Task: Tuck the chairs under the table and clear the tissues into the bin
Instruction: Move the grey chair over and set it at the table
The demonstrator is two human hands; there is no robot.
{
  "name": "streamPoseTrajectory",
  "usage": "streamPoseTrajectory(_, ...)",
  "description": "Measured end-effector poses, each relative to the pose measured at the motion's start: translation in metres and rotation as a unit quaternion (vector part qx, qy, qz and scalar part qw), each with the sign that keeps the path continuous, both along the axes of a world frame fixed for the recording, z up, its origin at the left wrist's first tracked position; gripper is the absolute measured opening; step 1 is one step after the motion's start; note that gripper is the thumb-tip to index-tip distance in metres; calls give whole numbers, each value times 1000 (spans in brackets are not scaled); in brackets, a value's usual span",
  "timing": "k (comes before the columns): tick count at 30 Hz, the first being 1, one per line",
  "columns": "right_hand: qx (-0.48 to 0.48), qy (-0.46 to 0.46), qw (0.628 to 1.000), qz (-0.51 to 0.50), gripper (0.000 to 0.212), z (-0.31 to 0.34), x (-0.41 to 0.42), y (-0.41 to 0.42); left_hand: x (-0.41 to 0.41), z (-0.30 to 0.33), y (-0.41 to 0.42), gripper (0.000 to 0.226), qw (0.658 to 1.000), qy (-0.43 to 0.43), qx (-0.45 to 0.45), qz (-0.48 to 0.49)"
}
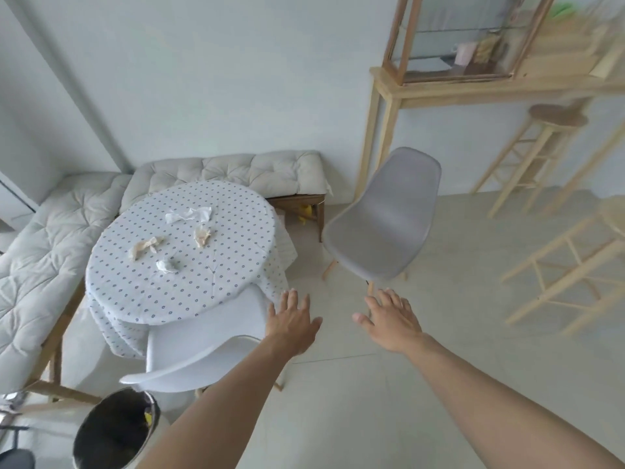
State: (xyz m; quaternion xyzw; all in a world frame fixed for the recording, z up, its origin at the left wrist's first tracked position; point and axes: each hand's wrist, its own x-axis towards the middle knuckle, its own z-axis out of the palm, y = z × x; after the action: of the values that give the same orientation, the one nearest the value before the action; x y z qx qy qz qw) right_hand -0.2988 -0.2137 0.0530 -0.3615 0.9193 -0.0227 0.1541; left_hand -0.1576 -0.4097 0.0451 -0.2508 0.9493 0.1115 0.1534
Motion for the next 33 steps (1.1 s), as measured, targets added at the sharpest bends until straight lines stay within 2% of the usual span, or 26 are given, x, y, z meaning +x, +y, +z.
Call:
streamPoseTrajectory(8,-8,12,998,-54,68,28,-103,123,-118,26,102,74,1000,2,3,-28)
streamPoseTrajectory(15,-9,25,997,-69,67,48,-185,173,-219,35,139,74,999,24,-13,-44)
streamPoseTrajectory(24,-6,44,999,-20,69,63,-323,150,-345,9,120,75,1000,21,-12,5)
streamPoseTrajectory(33,17,57,996,62,69,73,-440,88,-406,4,74,77,996,15,-13,90)
